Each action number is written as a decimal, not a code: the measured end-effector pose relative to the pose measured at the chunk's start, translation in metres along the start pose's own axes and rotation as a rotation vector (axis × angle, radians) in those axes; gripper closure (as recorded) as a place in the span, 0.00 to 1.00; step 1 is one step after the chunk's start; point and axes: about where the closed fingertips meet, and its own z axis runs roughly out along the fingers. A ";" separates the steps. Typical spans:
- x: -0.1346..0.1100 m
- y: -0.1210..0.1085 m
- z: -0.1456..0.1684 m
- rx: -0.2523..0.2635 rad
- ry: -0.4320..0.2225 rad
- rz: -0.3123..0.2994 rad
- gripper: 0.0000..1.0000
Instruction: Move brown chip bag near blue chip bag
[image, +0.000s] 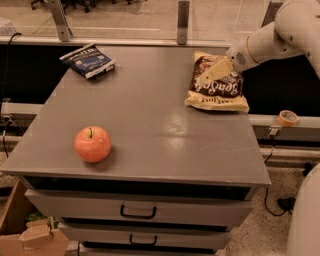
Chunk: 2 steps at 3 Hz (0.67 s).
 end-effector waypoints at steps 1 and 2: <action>0.006 -0.006 0.006 -0.013 -0.019 0.026 0.18; 0.001 -0.002 0.003 -0.034 -0.044 0.006 0.42</action>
Offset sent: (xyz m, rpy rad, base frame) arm -0.0029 -0.0028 0.0112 0.0654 -0.0354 0.0539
